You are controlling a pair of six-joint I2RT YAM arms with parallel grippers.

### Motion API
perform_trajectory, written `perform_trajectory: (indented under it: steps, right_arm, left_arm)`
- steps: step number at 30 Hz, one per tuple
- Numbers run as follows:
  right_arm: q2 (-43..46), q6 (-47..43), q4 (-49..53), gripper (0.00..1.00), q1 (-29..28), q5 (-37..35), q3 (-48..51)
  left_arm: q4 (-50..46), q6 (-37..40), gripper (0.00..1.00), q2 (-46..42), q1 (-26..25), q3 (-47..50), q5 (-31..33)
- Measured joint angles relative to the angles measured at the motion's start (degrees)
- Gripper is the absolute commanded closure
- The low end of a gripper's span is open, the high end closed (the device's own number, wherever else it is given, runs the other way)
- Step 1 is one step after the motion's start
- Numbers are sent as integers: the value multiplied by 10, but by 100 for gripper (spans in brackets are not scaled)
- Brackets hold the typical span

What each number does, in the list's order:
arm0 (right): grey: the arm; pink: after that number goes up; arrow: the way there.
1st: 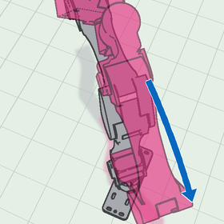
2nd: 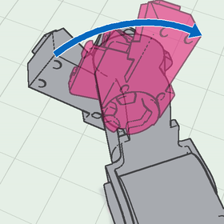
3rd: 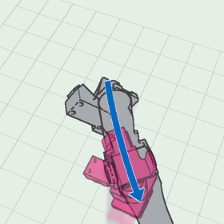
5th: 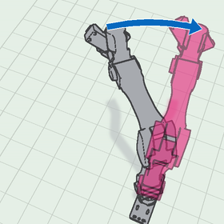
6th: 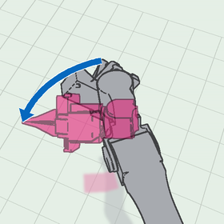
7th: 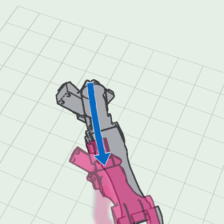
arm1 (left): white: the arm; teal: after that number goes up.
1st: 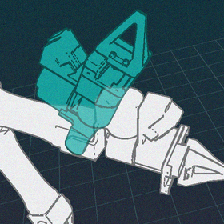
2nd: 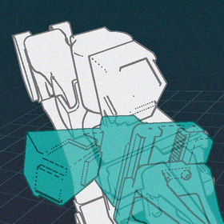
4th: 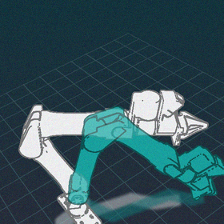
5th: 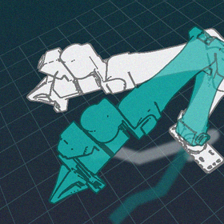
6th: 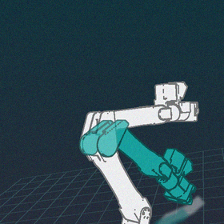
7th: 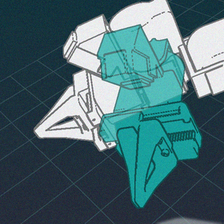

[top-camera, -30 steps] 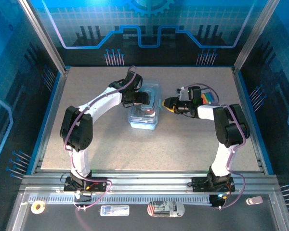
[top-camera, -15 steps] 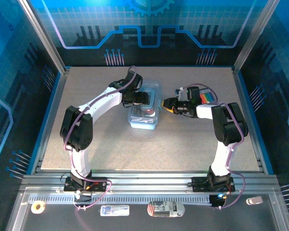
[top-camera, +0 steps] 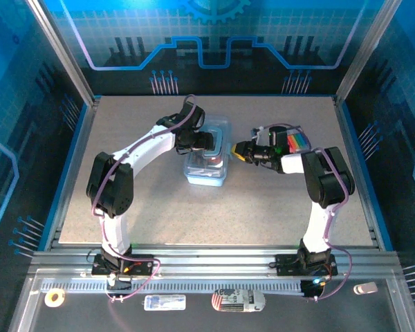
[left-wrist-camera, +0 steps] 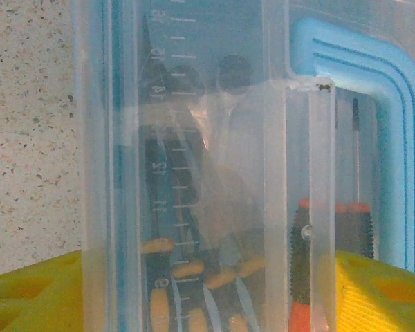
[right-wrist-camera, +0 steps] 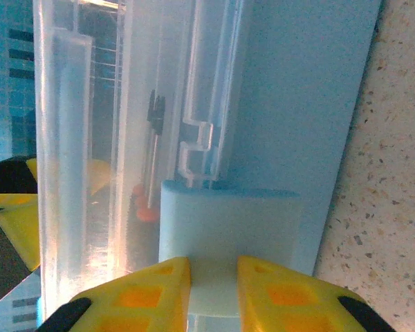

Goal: Pack the tool kit

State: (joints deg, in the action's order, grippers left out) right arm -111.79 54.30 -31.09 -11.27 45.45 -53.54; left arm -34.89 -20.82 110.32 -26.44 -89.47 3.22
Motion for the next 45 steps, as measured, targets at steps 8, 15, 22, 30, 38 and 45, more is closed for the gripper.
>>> perform_trajectory:
  steps: [8, 15, 22, 30, 38, 45]
  right_arm:
    - [-23, 38, -63, 75, -7, 0, 2]
    - [-46, 80, -133, 74, -10, -2, 8]
    - [-36, 75, -119, 70, -10, -17, 12]
    - [-29, 75, -108, 68, -10, -30, 19]
    - [-28, 81, -106, 74, -1, -30, 39]
    - [-26, 56, -54, 81, 1, -31, 26]
  left_arm:
    - [4, 0, 60, 4, 0, 0, 2]
    - [11, -1, 61, 7, 1, 0, 10]
    - [14, -7, 61, 6, 1, 2, 10]
    - [18, -13, 61, 4, 1, 5, 10]
    - [22, -17, 60, 3, 0, 6, 10]
    - [23, -17, 61, 3, 0, 6, 10]
